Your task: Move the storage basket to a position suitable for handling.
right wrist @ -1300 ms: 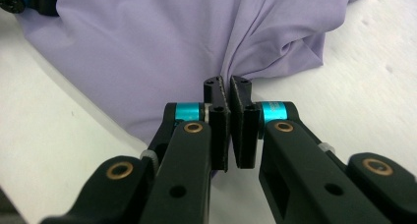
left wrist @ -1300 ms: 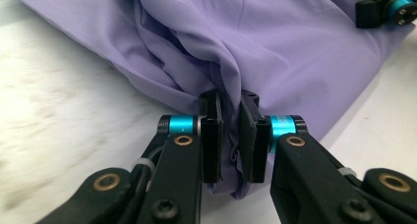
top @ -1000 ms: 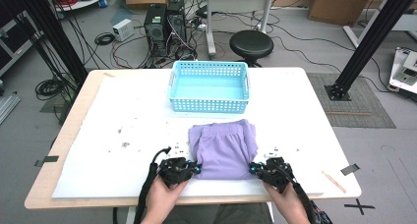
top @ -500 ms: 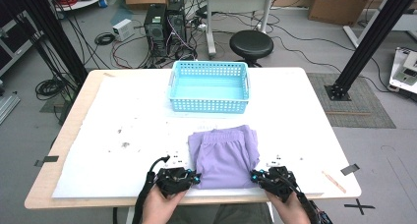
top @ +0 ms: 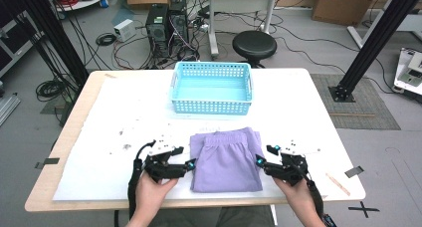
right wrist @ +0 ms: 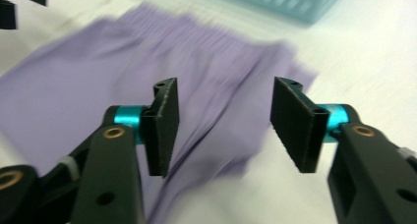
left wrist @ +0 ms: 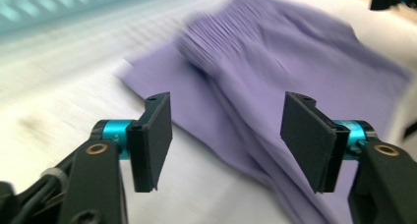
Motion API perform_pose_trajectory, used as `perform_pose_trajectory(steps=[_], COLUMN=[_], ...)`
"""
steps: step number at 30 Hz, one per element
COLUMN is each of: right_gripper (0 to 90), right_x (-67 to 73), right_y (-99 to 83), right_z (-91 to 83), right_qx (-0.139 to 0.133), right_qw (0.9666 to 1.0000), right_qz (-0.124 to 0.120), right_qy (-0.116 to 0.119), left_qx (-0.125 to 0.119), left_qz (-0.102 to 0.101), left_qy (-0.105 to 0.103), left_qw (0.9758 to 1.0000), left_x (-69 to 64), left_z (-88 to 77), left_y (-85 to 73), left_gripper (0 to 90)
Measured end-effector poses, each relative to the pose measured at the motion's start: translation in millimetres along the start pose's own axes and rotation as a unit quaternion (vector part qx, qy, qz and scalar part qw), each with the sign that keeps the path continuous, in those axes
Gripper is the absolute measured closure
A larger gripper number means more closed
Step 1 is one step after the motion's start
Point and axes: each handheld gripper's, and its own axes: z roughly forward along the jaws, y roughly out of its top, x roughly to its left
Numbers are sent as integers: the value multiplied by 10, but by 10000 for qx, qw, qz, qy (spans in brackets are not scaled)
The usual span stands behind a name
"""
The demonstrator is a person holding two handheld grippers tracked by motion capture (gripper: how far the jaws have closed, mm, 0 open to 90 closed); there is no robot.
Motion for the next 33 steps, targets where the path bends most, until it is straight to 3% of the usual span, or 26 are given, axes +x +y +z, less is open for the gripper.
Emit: perform_pose_trajectory(steps=[3,5,6,12,16,17,21,22,25,28,29,33], right_gripper=[444,440,439,418,416,416,415,412,408,409,408,416], right_x=[-112,-185,-222,-422,-537,-551,-652,-677,-764,-854,-884,-958], right_y=[115,208,257,518,677,704,830,851,887,908,922,1014], right_z=[23,63,93,384,609,652,871,914,1031,1103,1120,1229], right_qx=[-300,-399,-441,-448,-342,-332,-223,-243,-243,-325,-358,-338], right_qw=[9994,9988,9986,9979,9983,9983,9987,9986,9982,9970,9963,9956], right_qz=[-23,18,24,154,245,223,201,228,291,429,536,716], right_qy=[-197,-270,-304,-431,-406,-417,-407,-408,-458,-558,-566,-511], left_qx=[-188,-175,-215,-367,-472,-418,-833,-879,-616,-790,-867,-692], left_qz=[40,116,52,131,-142,-159,-491,-516,-400,-311,-336,-522], left_qy=[241,438,484,937,874,967,922,909,775,799,769,614], left_qw=[9995,9988,9986,9948,9950,9943,9910,9906,9943,9932,9927,9943], left_x=[162,259,304,602,895,987,1248,1310,1416,1499,1534,1648], left_z=[12,27,46,143,255,294,382,414,497,539,553,670], left_y=[109,189,224,403,493,511,447,432,511,620,645,716], left_gripper=[351,351,351,351,351,351,342,334,334,328,323,307])
